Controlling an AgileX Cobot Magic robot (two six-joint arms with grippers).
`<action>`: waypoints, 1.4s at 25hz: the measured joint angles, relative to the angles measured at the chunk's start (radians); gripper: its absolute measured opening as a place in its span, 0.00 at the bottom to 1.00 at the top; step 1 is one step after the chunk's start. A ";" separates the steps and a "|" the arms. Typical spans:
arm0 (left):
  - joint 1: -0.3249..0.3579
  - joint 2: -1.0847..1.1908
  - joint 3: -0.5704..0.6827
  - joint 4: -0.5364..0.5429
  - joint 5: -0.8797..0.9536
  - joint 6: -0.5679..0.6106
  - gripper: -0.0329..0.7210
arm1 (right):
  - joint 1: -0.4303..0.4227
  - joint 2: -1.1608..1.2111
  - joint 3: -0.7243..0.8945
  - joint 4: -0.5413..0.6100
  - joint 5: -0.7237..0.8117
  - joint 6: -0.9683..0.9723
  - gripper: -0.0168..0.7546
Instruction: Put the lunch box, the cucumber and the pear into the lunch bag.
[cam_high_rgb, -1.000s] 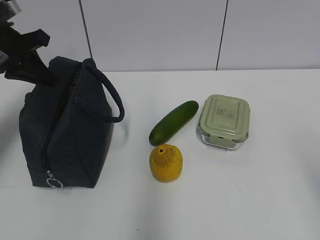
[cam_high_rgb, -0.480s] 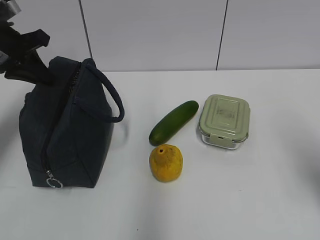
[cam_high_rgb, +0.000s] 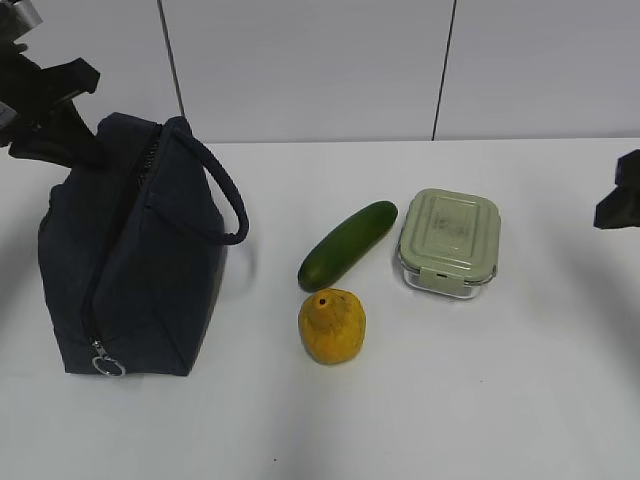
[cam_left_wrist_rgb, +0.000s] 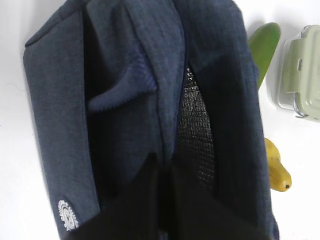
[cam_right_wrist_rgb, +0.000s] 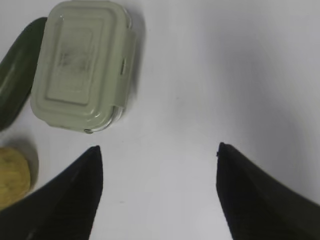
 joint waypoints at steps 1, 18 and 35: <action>0.000 0.000 0.000 0.000 0.000 0.000 0.05 | 0.000 0.048 -0.038 0.034 0.024 -0.030 0.70; 0.000 0.000 0.000 0.000 0.000 0.000 0.05 | -0.131 0.537 -0.265 0.751 0.201 -0.700 0.70; 0.000 0.000 0.000 -0.001 0.003 0.000 0.05 | -0.198 0.802 -0.325 1.060 0.369 -1.019 0.70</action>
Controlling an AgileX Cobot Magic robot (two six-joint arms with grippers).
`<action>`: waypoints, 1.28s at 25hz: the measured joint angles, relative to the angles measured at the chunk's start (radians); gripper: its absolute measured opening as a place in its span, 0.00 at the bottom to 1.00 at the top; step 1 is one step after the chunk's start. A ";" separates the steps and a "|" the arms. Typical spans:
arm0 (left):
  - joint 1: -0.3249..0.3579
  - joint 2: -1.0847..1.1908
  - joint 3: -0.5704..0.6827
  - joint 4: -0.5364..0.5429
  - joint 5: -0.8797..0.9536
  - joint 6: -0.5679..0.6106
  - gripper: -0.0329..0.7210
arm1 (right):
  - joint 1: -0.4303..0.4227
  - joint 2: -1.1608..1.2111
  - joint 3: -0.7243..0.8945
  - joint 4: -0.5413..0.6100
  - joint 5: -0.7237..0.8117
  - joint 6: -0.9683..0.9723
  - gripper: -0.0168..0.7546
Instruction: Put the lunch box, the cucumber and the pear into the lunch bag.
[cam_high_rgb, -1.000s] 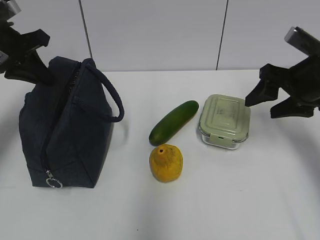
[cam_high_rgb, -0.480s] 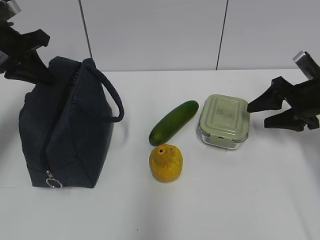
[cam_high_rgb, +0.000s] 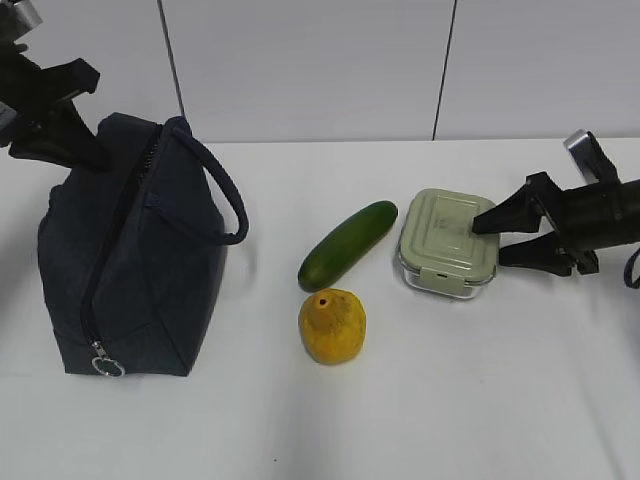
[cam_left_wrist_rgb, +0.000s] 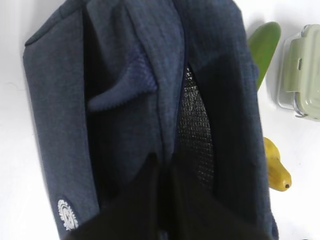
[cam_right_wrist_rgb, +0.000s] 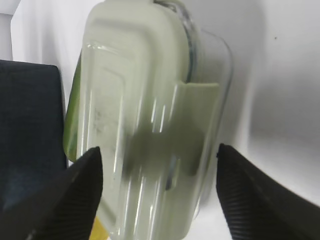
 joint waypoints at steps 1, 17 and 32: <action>0.000 0.000 0.000 0.000 0.000 0.000 0.05 | 0.000 0.003 0.000 0.004 0.000 0.000 0.70; 0.000 0.000 0.000 0.000 0.011 0.000 0.05 | 0.008 0.006 -0.033 -0.015 -0.018 0.010 0.70; 0.000 0.000 0.000 -0.007 0.022 0.000 0.05 | 0.008 0.038 -0.036 -0.016 0.006 0.030 0.70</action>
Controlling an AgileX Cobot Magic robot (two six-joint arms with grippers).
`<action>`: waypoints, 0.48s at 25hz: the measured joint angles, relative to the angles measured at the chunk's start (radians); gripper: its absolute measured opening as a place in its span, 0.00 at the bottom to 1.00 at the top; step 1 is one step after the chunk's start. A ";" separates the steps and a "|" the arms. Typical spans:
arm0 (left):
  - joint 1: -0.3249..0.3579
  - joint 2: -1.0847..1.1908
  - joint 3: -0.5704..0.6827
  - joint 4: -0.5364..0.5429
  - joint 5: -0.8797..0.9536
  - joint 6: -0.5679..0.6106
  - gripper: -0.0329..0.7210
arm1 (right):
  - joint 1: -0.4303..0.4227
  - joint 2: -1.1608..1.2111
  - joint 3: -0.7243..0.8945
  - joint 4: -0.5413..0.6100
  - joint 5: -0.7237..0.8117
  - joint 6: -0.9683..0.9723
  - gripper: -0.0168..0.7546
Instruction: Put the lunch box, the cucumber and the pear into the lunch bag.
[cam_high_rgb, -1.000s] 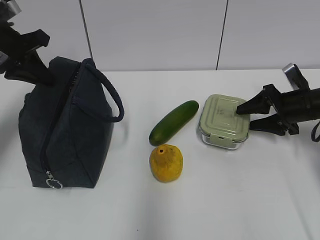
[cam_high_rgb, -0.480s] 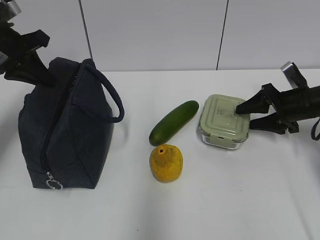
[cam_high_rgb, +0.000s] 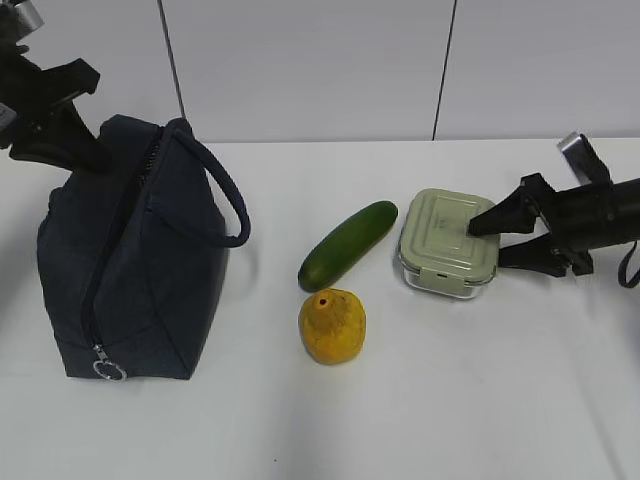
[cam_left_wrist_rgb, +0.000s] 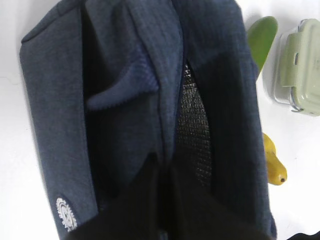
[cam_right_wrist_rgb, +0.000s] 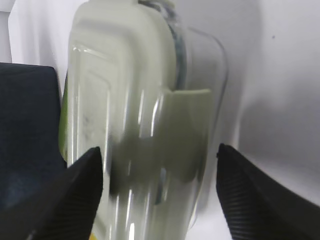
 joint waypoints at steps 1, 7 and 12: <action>0.000 0.000 0.000 0.000 0.001 0.000 0.05 | 0.000 0.008 0.000 0.003 0.008 0.000 0.70; 0.000 0.000 0.000 0.000 0.005 0.000 0.05 | 0.000 0.028 -0.001 0.031 0.026 -0.004 0.61; 0.000 0.000 0.000 0.000 0.010 0.000 0.05 | 0.000 0.028 -0.001 0.046 0.032 -0.006 0.54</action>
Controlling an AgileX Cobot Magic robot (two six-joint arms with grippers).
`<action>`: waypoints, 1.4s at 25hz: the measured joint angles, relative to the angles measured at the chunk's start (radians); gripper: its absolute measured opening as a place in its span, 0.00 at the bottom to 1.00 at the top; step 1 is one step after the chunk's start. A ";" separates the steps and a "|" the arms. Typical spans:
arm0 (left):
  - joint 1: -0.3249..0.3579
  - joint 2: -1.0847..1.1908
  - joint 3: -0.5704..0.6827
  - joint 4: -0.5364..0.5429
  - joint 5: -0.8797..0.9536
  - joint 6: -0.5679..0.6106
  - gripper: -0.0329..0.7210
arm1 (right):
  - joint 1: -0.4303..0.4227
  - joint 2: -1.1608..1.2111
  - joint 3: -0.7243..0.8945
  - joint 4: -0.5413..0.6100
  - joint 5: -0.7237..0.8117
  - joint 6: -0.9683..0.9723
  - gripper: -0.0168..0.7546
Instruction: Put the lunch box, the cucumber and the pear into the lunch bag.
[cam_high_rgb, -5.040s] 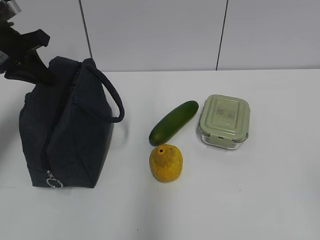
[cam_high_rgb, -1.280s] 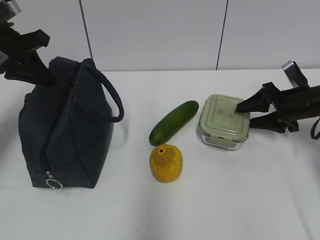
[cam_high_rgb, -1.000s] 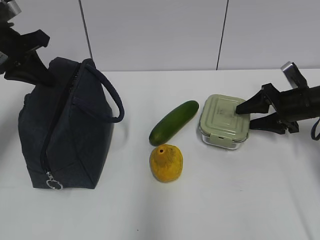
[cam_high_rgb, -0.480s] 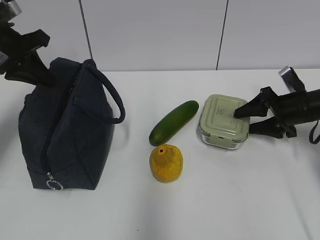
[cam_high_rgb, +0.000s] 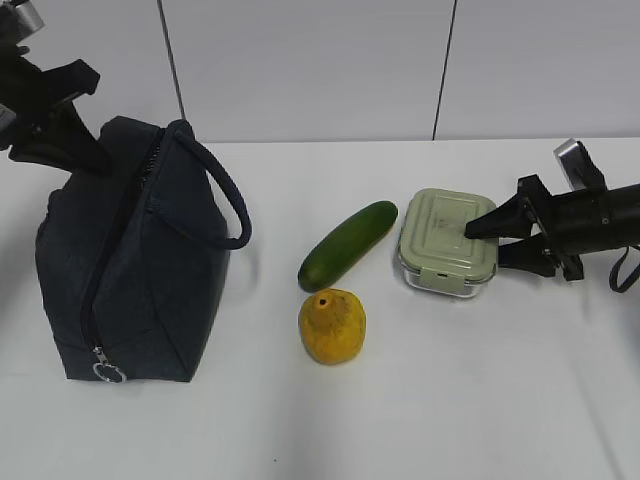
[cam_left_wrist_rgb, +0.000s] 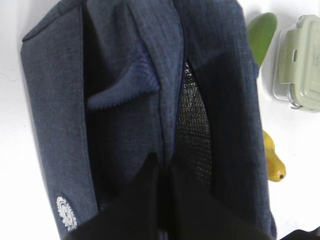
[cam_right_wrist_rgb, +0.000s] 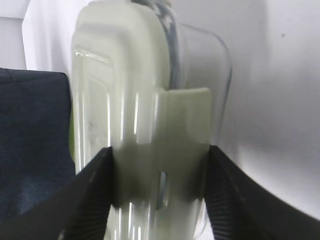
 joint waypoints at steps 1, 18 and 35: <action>0.000 0.000 0.000 0.000 0.001 0.000 0.05 | 0.000 0.000 0.000 0.000 0.002 0.000 0.53; 0.000 0.000 0.000 -0.067 0.007 0.000 0.05 | 0.001 0.007 -0.082 -0.023 0.106 0.018 0.51; 0.000 0.008 0.000 -0.189 -0.003 0.000 0.05 | 0.100 -0.239 -0.318 -0.161 0.143 0.431 0.51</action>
